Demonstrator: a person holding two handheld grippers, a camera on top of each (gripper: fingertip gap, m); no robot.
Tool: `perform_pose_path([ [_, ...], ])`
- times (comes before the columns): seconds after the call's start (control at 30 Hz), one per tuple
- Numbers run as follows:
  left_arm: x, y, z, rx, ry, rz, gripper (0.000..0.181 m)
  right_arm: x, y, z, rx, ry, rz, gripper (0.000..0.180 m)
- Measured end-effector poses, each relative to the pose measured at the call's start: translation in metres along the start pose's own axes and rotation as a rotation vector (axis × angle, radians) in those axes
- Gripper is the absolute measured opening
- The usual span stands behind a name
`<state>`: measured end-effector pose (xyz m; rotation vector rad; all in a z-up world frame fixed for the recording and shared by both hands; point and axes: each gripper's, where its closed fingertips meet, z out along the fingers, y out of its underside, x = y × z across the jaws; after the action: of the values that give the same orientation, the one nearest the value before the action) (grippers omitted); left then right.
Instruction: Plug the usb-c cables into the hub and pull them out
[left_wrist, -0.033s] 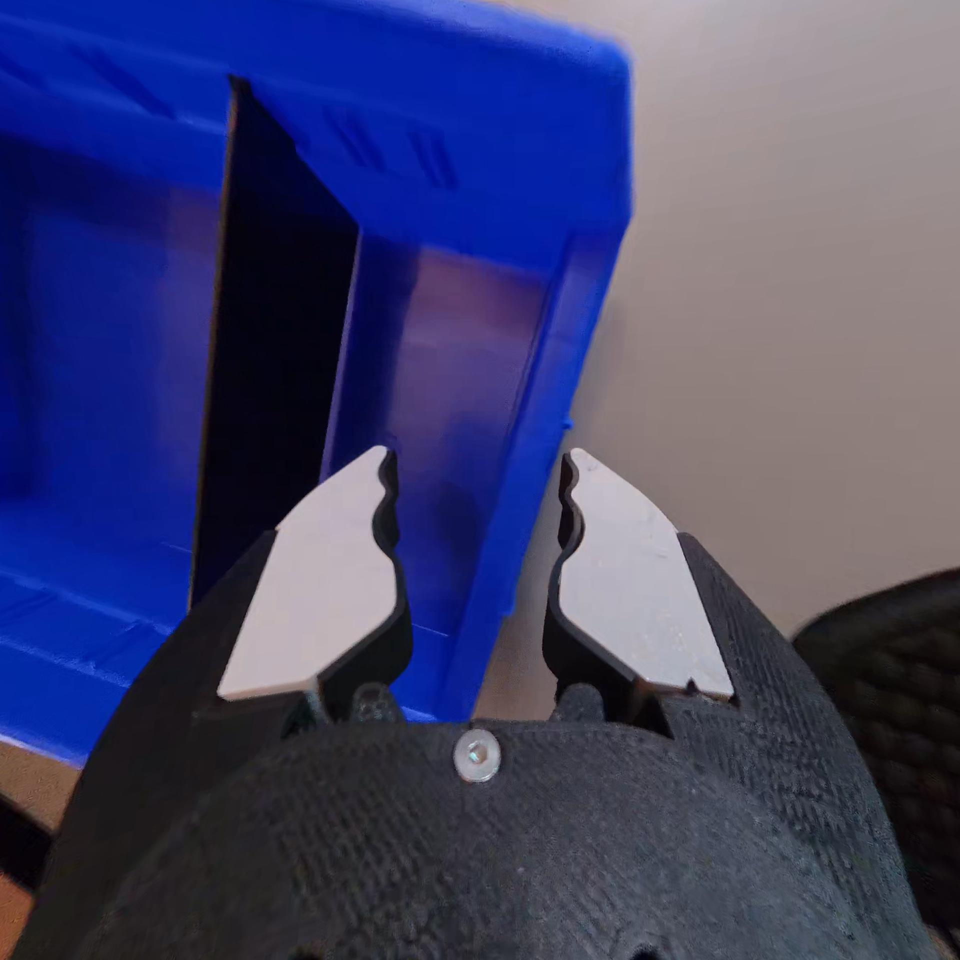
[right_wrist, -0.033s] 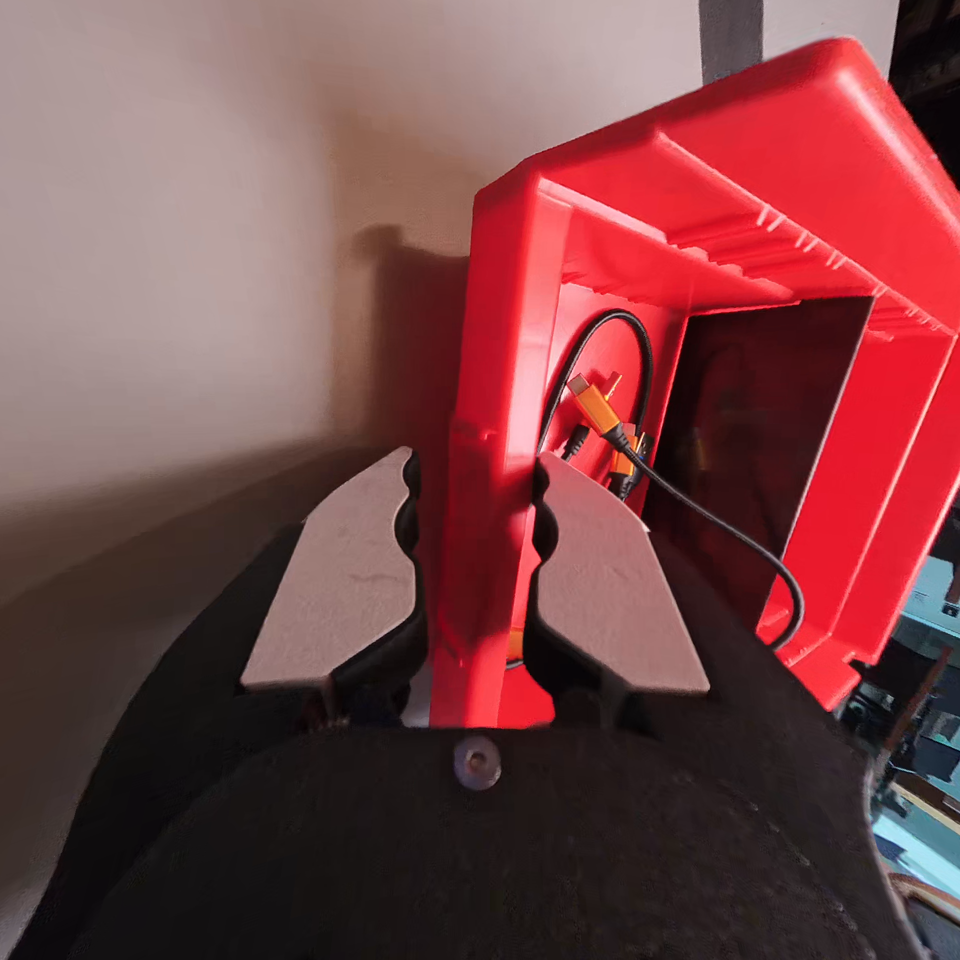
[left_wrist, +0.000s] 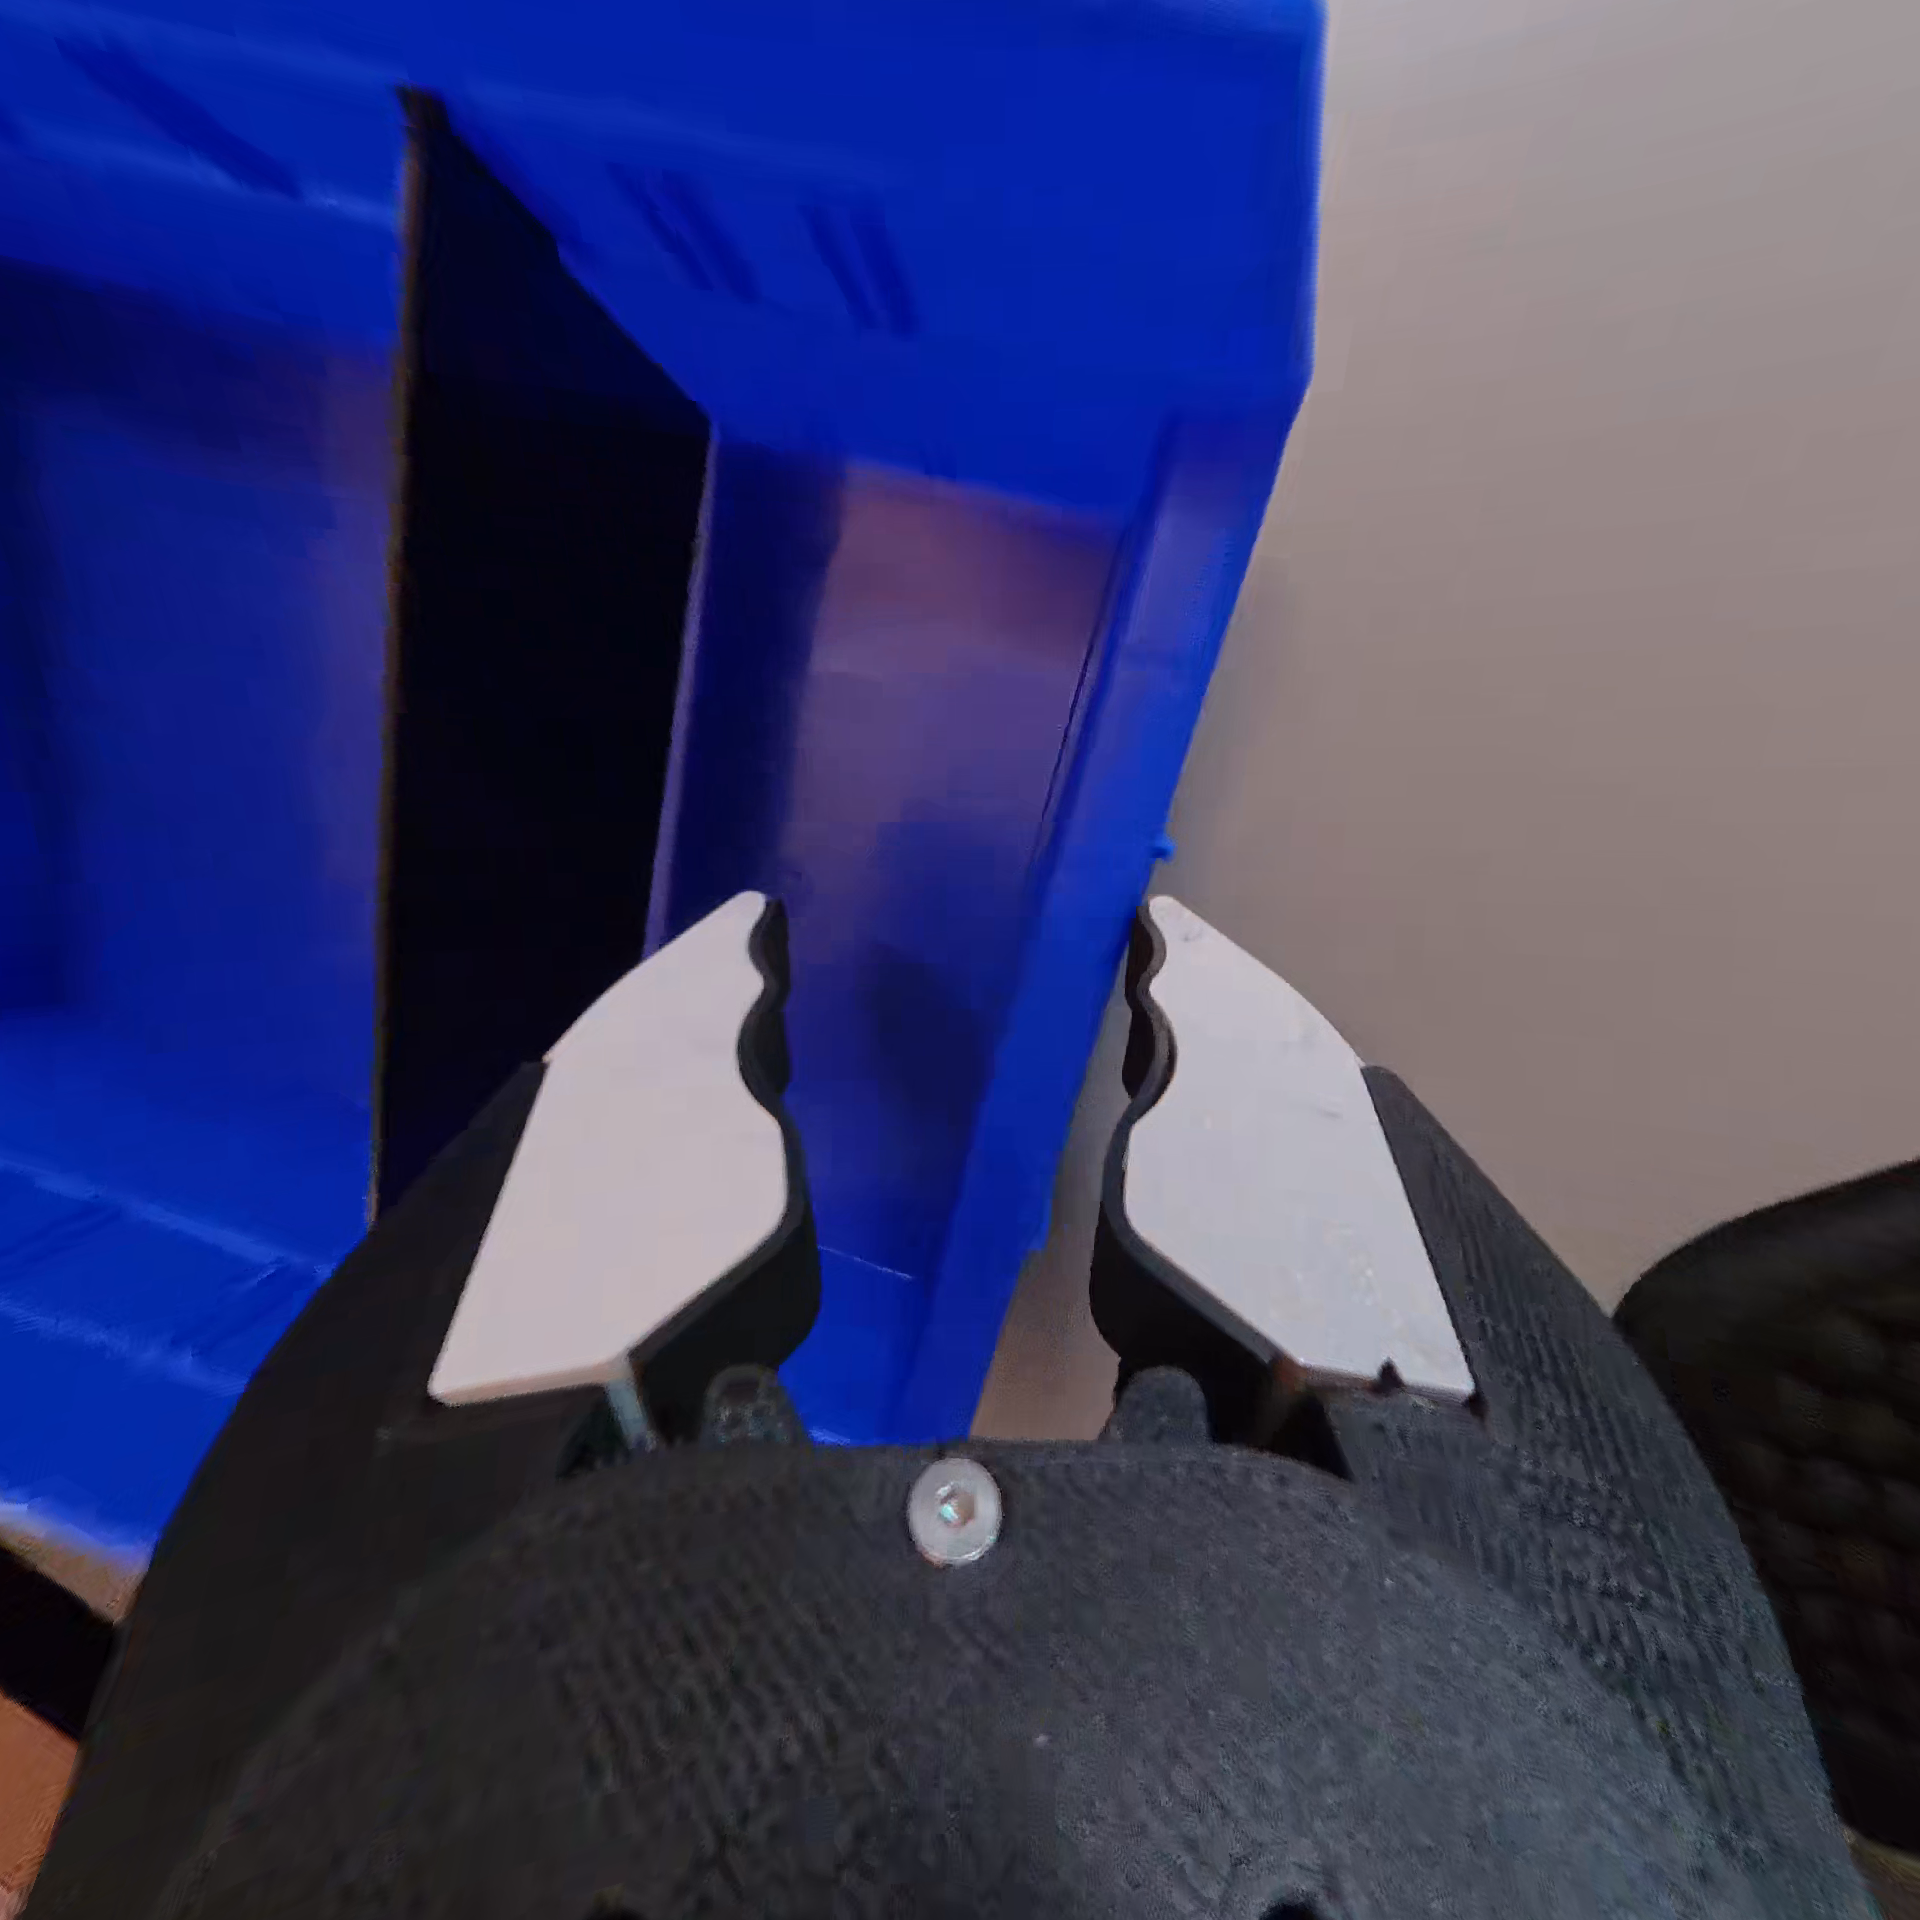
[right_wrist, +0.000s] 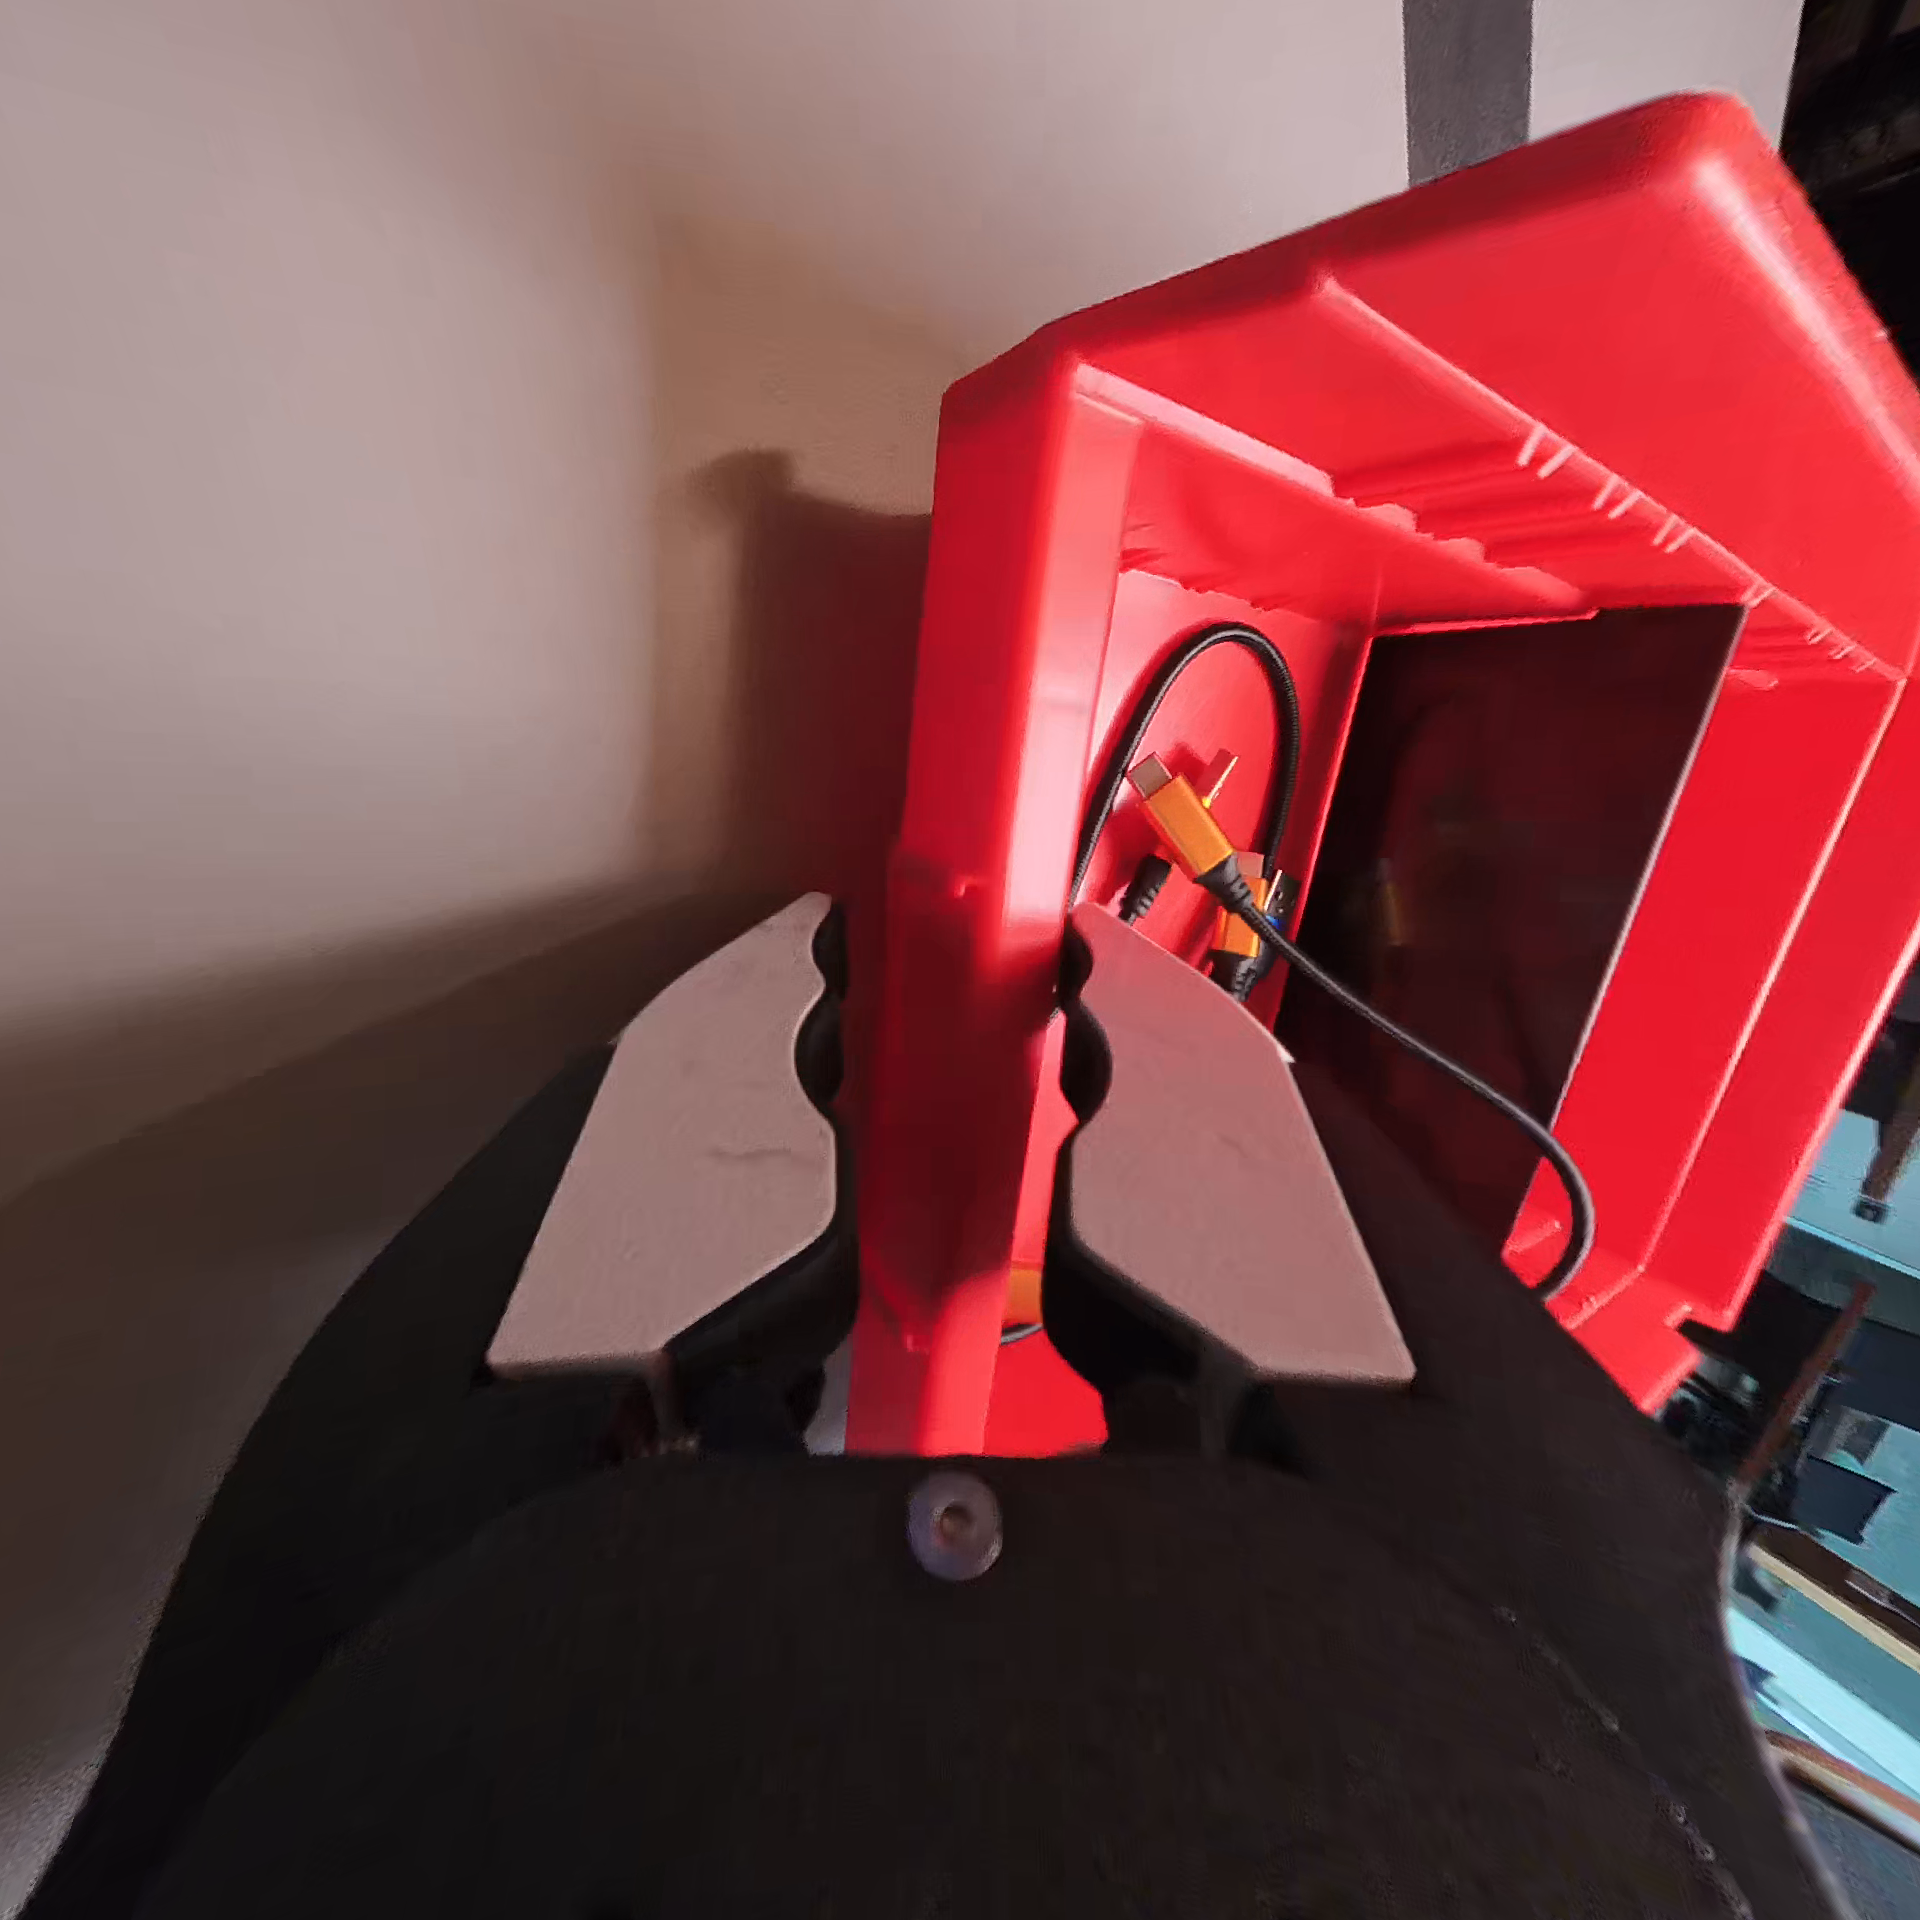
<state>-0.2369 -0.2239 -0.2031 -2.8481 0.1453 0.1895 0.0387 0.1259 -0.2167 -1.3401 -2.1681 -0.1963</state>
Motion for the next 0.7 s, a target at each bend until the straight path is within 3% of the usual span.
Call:
perform_pose_path([
  [0.03, 0.006, -0.001, 0.007, -0.009, 0.04, 0.012, 0.062, 0.001, 0.001, 0.003, -0.019, 0.007, -0.017, 0.033],
  [0.17, 0.021, -0.013, 0.016, 0.02, 0.095, 0.107, 0.024, 0.0, 0.001, 0.005, -0.007, 0.025, -0.067, 0.03],
  [0.43, 0.06, -0.045, 0.019, 0.12, 0.083, 0.255, 0.024, -0.053, -0.022, -0.026, 0.13, 0.015, -0.195, 0.03],
  [0.7, 0.137, -0.101, 0.023, 0.189, 0.146, 0.592, 0.025, -0.131, -0.058, -0.072, 0.272, 0.025, -0.336, 0.03],
])
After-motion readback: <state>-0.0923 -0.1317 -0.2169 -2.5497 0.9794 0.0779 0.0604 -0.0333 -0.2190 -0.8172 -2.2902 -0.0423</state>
